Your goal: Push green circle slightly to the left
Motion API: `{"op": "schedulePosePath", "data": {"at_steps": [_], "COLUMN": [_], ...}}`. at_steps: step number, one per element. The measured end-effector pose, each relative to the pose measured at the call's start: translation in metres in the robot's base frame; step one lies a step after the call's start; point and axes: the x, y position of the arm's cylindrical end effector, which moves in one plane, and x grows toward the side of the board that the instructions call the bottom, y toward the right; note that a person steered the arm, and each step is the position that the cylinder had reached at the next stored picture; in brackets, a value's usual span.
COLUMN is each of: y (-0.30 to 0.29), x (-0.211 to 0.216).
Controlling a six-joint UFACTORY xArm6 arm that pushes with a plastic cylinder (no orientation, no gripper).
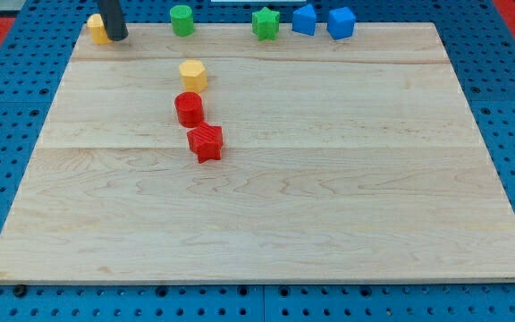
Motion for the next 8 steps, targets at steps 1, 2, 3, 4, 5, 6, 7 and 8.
{"op": "schedulePosePath", "data": {"at_steps": [1, 2, 3, 4, 5, 6, 7, 8], "y": [0.05, 0.119, 0.169, 0.17, 0.168, 0.152, 0.135, 0.121], "x": [0.02, 0.025, -0.004, -0.021, -0.021, -0.02, -0.02, -0.02]}}
